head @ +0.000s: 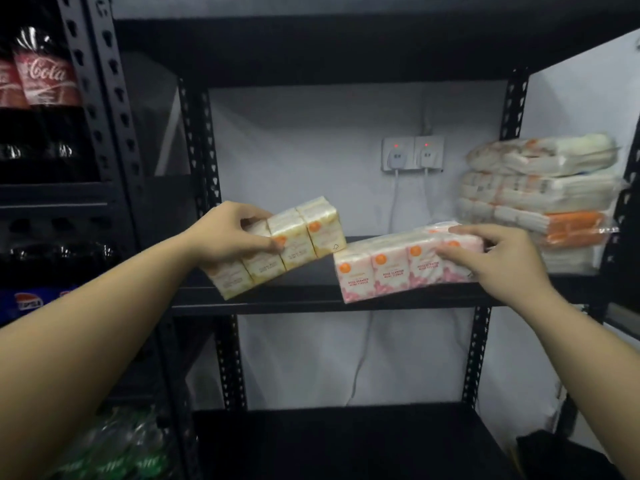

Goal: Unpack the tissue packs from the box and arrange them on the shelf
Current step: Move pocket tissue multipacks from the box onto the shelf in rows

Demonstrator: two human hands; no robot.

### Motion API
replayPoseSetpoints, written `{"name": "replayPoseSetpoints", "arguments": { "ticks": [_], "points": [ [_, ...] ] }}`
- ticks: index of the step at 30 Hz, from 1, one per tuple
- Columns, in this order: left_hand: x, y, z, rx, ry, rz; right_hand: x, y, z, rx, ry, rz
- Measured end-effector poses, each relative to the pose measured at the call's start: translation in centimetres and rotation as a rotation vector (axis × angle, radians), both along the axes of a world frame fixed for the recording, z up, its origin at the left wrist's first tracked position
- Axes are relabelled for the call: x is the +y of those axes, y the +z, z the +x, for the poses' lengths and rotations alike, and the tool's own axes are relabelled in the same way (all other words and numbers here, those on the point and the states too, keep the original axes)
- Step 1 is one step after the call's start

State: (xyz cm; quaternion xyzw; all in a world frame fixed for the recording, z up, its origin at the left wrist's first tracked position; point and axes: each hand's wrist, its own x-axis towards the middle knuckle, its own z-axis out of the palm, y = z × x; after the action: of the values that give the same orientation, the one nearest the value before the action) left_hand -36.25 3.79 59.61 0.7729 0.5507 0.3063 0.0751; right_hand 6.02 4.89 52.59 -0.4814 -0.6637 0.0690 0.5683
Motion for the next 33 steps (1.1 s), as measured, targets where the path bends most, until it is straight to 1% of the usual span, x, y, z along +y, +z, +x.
{"name": "replayPoseSetpoints", "arguments": {
  "ticks": [3, 7, 12, 15, 19, 21, 23, 25, 27, 30, 31, 33],
  "points": [
    [1.8, 0.5, -0.2, 0.08, -0.016, -0.067, 2.0, 0.2, 0.8, -0.024, -0.068, -0.039],
    [4.2, 0.2, -0.2, 0.223, -0.034, -0.112, 5.0, -0.5, 2.0, 0.012, -0.138, -0.096],
    [8.0, -1.8, 0.2, 0.323, -0.034, -0.15, 7.8, -1.1, 1.7, 0.028, -0.132, -0.164],
    [9.5, -2.4, 0.4, 0.364, -0.047, -0.134, 9.3, -1.7, 1.3, 0.016, -0.107, -0.187],
    [10.2, -2.6, 1.4, 0.512, -0.009, -0.037, 10.6, -1.8, 1.2, -0.031, -0.09, -0.239],
    [10.4, -3.0, 2.1, 0.502, 0.011, -0.01, 10.8, -1.4, 1.0, -0.09, -0.083, -0.282],
    [10.3, -3.7, 2.8, 0.475, 0.031, 0.009, 10.7, -0.9, 0.6, -0.183, -0.128, -0.296],
    [10.2, -4.3, 3.3, 0.468, 0.051, 0.042, 10.5, -0.5, -0.3, -0.361, -0.22, -0.241],
    [10.1, -4.8, 3.6, 0.471, 0.06, 0.071, 10.2, 0.0, -1.9, -0.548, -0.261, -0.151],
    [10.4, -5.4, 4.3, 0.48, 0.072, 0.139, 10.3, 0.4, -4.7, -0.695, -0.136, -0.076],
    [10.6, -5.6, 4.5, 0.473, 0.077, 0.162, 10.6, 0.3, -5.4, -0.723, -0.089, -0.091],
    [11.3, -5.9, 4.5, 0.465, 0.074, 0.192, 11.6, -0.1, -6.3, -0.801, -0.059, -0.125]
  ]
}}
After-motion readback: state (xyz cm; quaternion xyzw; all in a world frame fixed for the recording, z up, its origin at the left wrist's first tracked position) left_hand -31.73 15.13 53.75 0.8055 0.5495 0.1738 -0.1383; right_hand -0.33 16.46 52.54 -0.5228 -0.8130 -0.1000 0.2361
